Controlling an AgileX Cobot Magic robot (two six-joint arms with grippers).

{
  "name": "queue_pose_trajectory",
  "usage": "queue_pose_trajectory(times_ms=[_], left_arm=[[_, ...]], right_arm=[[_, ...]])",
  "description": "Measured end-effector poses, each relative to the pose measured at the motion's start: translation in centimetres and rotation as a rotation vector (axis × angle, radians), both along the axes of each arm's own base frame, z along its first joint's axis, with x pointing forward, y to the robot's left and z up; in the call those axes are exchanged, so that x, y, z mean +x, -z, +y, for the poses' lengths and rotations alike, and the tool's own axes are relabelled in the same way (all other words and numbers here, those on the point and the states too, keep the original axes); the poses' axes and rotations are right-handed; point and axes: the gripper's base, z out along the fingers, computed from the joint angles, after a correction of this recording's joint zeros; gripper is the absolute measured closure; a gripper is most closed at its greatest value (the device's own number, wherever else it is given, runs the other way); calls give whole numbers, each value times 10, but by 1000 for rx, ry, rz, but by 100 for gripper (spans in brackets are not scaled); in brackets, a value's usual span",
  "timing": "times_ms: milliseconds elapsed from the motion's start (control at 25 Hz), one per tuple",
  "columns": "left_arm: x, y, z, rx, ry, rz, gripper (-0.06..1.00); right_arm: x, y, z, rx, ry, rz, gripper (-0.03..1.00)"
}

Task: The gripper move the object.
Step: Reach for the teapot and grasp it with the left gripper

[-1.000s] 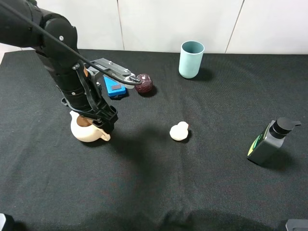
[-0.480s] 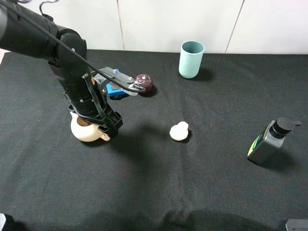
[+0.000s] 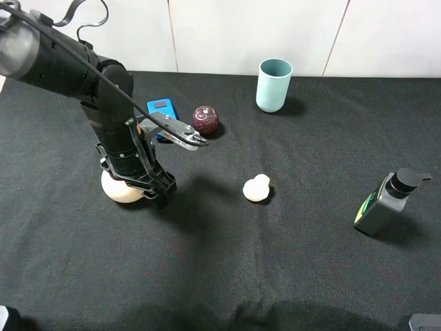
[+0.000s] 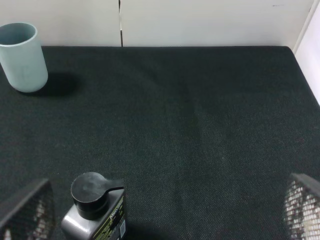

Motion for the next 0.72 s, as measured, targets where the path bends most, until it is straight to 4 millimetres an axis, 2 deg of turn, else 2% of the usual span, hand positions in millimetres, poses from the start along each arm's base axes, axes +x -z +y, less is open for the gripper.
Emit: queue_pose_trajectory(times_ms=[160,400,720], left_arm=[[0,0,0,1,3,2,17],[-1,0,0,1,4,5,45],[-1,0,0,2,5,8,51]], right_arm=[[0,0,0,0,0,0,27],[0,0,0,0,0,0,27],[0,0,0,0,0,0,27]])
